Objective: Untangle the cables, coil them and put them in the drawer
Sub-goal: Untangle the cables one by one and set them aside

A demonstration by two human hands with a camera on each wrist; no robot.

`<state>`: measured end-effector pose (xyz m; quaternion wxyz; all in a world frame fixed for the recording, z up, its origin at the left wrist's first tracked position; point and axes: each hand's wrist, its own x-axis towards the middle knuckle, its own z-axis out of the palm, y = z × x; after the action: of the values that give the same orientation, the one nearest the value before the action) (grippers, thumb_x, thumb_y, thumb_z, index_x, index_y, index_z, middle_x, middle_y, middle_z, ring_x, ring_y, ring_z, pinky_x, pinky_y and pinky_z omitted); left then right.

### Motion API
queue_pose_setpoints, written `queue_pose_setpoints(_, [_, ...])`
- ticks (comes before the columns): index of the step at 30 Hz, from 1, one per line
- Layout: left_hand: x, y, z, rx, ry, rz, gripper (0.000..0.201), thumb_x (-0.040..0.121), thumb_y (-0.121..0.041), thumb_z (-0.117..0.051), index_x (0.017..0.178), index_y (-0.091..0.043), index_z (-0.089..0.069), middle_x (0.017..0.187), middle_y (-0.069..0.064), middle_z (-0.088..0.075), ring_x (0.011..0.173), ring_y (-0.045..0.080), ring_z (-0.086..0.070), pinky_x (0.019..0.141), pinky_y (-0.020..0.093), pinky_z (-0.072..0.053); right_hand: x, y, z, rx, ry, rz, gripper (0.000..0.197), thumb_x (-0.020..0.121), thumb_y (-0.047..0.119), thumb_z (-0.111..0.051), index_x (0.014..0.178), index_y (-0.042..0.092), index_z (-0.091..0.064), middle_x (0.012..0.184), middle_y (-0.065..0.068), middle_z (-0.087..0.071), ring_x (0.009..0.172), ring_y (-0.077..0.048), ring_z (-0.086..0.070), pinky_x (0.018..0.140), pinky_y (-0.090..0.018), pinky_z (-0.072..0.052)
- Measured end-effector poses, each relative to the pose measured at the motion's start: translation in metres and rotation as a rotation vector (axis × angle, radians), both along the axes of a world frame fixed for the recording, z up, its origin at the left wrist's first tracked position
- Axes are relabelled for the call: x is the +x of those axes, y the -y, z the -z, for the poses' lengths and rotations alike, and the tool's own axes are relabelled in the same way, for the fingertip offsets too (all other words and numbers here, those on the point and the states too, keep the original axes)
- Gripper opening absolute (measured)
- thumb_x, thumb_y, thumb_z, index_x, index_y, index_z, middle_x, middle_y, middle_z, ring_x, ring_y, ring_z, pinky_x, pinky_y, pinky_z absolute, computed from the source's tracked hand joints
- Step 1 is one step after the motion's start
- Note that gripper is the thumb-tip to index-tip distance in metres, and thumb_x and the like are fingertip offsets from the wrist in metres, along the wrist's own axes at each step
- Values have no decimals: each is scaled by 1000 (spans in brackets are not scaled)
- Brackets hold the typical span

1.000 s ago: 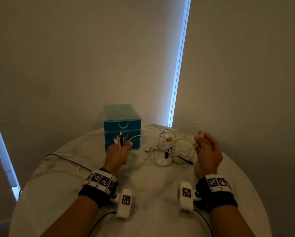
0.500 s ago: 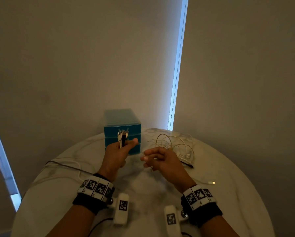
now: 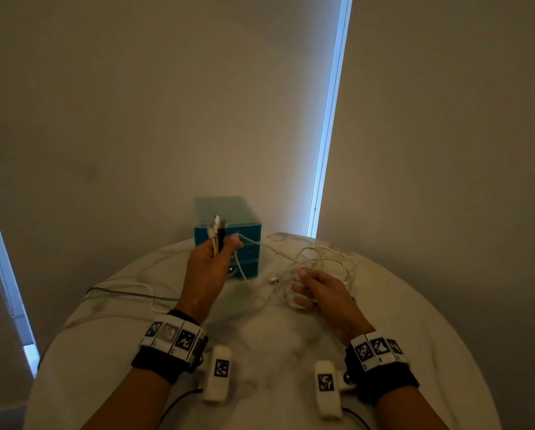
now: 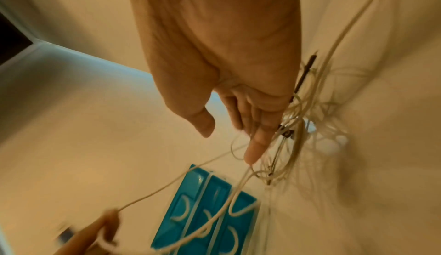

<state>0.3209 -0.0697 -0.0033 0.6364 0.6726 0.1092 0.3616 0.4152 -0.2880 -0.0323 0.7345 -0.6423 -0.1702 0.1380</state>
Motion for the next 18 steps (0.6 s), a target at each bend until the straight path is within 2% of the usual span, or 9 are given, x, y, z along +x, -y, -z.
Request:
queue_pose_setpoints(3, [-4, -8, -8, -132, 187, -136, 21, 102, -41, -69, 102, -25, -82, 96, -5, -81, 88, 11, -78, 72, 32, -63, 18, 6, 5, 18, 0, 150, 25, 103, 26, -70, 126, 19, -64, 116, -13, -67, 102, -20, -68, 88, -40, -64])
queue_pose_setpoints(6, [-8, -25, -9, -193, 295, -322, 22, 100, -50, -67, 99, -35, -83, 76, -11, -63, 70, 13, -56, 69, 34, -46, 28, 16, 7, 118, -60, 253, 20, 103, 22, -68, 122, 15, -66, 120, -15, -76, 103, -22, -76, 96, -46, -62])
queue_pose_setpoints(8, [-11, -28, -9, -228, 337, -300, 23, 101, -51, -66, 101, -35, -83, 68, -11, -51, 63, 11, -43, 63, 32, -38, 30, 22, 6, 137, -72, 278, 15, 102, 16, -67, 116, 13, -73, 116, -14, -80, 102, -24, -79, 97, -47, -62])
queue_pose_setpoints(10, [-12, -22, -9, -240, 341, -178, 25, 103, -45, -66, 107, -26, -82, 63, -12, -47, 55, 7, -37, 54, 28, -32, 28, 22, 7, 55, -4, 328, 20, 100, 16, -70, 119, 13, -77, 111, -9, -81, 102, -23, -79, 98, -47, -62])
queue_pose_setpoints(12, [-15, -8, -14, -204, 305, -60, 26, 104, -39, -64, 112, -18, -80, 57, -10, -45, 50, 1, -41, 48, 22, -35, 24, 16, 7, -131, 163, 378, 16, 94, 27, -78, 109, 22, -82, 106, 1, -81, 103, -19, -76, 100, -48, -61])
queue_pose_setpoints(13, [-17, 0, -16, -177, 287, -18, 26, 106, -34, -63, 114, -14, -78, 56, -1, -44, 47, -2, -46, 47, 17, -38, 21, 11, 6, -210, 240, 377, 15, 89, 36, -81, 101, 28, -82, 107, 4, -80, 106, -18, -74, 101, -49, -60])
queue_pose_setpoints(15, [-19, 12, -18, -154, 268, 43, 25, 107, -27, -60, 117, -10, -76, 58, 7, -47, 45, -4, -53, 45, 10, -41, 13, 3, 5, -397, 328, 371, 22, 81, 54, -81, 94, 35, -80, 120, 5, -67, 119, -15, -61, 110, -46, -51])
queue_pose_setpoints(17, [-19, 14, -19, -160, 252, 62, 25, 107, -27, -60, 116, -10, -76, 50, -10, -56, 45, -4, -55, 44, 10, -42, -2, -1, -4, -589, 407, 405, 30, 80, 67, -76, 95, 40, -75, 121, 8, -52, 117, -11, -45, 110, -43, -43])
queue_pose_setpoints(18, [-18, 12, -17, -177, 253, 63, 26, 105, -31, -62, 116, -12, -77, 54, -13, -61, 47, -3, -55, 46, 11, -44, -9, -3, -8, -594, 449, 368, 37, 80, 74, -74, 96, 40, -74, 115, 9, -55, 111, -10, -49, 103, -40, -46])
